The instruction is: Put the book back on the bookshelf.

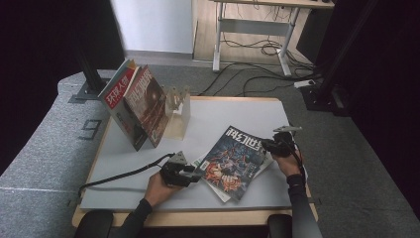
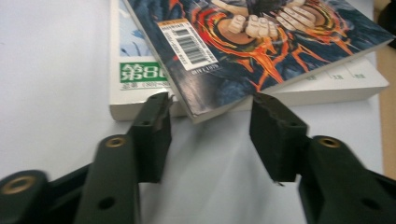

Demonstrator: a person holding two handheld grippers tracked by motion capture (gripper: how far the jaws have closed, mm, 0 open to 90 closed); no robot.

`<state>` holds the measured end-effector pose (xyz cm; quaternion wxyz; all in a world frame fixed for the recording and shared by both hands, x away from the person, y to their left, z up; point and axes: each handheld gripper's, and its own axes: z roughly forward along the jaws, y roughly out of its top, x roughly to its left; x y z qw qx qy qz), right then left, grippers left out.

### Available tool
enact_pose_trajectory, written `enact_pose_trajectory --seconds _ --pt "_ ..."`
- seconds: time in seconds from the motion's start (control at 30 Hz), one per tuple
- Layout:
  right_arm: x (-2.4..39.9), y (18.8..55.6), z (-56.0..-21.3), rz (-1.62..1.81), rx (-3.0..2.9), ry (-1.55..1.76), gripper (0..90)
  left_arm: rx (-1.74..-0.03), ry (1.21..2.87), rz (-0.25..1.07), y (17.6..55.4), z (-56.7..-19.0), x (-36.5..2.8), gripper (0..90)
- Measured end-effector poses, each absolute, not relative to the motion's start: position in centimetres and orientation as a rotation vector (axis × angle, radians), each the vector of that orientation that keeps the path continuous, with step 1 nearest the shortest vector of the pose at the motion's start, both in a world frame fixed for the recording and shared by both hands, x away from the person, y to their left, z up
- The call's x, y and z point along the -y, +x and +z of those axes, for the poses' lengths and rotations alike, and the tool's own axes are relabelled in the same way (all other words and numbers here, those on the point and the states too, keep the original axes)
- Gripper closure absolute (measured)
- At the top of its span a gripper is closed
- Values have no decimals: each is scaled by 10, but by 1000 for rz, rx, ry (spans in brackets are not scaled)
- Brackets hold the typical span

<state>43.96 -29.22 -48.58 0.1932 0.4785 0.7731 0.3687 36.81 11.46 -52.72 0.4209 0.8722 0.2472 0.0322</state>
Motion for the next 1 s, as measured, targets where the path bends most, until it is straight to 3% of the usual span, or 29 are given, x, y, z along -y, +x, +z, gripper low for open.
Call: enact_pose_trajectory --seconds 0.17,0.4,1.0 --pt "289 436 -479 1050 -2156 1313 783 -616 2180 124 367 -526 -115 296" --pt "283 429 -464 1084 -2147 1256 808 -644 2162 80 370 -521 -117 227" --pt "272 413 -429 1141 -2108 1146 815 -649 2147 52 392 -499 -100 171"
